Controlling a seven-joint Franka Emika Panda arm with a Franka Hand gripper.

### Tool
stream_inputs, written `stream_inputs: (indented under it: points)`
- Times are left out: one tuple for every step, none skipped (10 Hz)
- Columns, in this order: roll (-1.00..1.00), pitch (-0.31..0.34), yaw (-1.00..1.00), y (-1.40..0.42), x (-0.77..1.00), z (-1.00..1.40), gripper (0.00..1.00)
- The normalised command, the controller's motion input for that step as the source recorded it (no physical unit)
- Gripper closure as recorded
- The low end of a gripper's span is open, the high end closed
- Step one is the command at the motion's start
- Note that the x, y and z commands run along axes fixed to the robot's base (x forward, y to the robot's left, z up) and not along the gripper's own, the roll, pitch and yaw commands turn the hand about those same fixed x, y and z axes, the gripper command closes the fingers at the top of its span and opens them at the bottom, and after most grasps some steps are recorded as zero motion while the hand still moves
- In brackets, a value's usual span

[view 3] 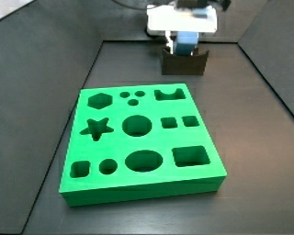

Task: Pick up the rectangle object. Move up. Place the rectangle object on the fixture. Regrasp the rectangle object. Move to above the board. Insert the rectangle object.
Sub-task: Place the rectangle object on the fixture.

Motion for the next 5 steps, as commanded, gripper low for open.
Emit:
stream_inputs:
  points:
    - [-0.15,-0.017,-0.09,0.06,0.1,-0.49,1.0]
    - [-0.14,-0.028,-0.09,0.05,0.09,-0.38,1.0]
    - [-0.1,-0.032,-0.07,0.04,0.06,-0.35,1.0]
    - [0.0,0.0,0.0,-0.5,0.0,-0.17,1.0]
    - [0.0,0.0,0.0,0.0,0.0,0.0,0.0]
